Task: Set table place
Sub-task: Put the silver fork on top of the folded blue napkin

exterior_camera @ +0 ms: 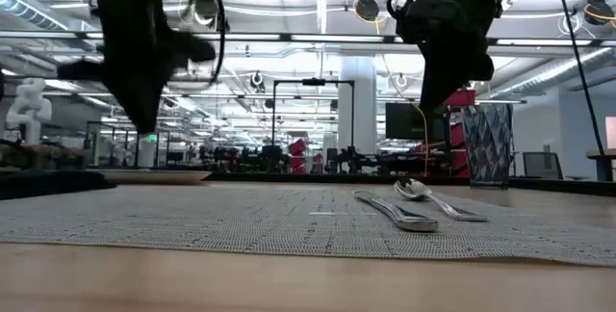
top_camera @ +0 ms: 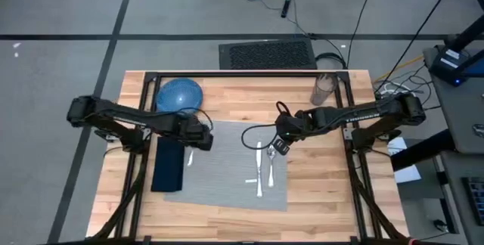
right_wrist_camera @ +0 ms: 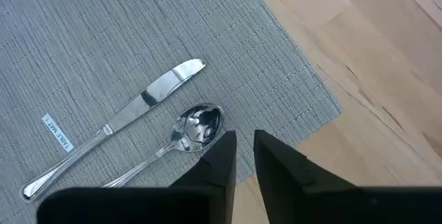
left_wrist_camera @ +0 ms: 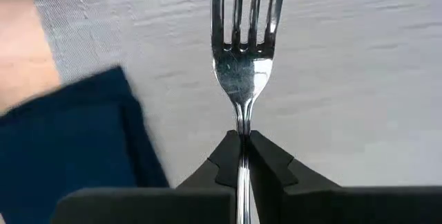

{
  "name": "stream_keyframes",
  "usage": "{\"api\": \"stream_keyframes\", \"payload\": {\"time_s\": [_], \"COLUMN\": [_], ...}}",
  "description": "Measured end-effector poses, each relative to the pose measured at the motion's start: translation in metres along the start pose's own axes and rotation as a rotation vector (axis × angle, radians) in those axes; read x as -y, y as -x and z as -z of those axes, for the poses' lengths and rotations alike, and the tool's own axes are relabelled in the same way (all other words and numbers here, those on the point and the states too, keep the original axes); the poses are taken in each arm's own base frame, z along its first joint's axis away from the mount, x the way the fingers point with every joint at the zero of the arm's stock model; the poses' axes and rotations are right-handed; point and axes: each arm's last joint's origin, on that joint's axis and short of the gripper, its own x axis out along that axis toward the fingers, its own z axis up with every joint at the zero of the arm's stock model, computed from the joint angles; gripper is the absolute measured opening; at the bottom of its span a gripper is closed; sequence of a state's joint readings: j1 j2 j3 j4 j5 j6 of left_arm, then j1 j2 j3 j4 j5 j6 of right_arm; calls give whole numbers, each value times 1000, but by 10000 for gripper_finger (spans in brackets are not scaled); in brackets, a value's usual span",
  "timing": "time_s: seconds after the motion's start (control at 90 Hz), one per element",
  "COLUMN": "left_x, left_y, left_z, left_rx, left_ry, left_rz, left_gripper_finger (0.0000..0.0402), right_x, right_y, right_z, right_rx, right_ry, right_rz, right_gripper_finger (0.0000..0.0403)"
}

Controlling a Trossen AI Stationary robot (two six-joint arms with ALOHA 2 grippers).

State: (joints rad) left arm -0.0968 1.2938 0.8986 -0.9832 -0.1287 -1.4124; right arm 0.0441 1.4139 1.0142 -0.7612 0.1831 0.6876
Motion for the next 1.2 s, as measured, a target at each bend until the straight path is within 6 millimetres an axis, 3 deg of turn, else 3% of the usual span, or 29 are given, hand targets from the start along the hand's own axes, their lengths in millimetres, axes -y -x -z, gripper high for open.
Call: {"api": "stream_keyframes", "payload": {"time_s": [0.122, 0.311, 0.556, 1.2], "left_x": [-21, -40, -60, -69], "left_y": [3, -24, -50, -50], "left_z": [22, 42, 48, 55], "left_rx": [-71, -174, -129, -132], "left_ry": [27, 112, 287, 290], "left_rz": [-147, -223, -276, -357], "left_gripper_finger": [0, 0, 0, 16], "right_x": [0, 0, -2, -1], "right_y": [0, 0, 0, 0], "right_z": [0, 0, -2, -2], "right_rx": [0, 5, 23, 22], "right_ry": [-5, -6, -1, 14], "right_rz": [-1, -2, -13, -10], "right_gripper_finger": [41, 41, 41, 41]}}
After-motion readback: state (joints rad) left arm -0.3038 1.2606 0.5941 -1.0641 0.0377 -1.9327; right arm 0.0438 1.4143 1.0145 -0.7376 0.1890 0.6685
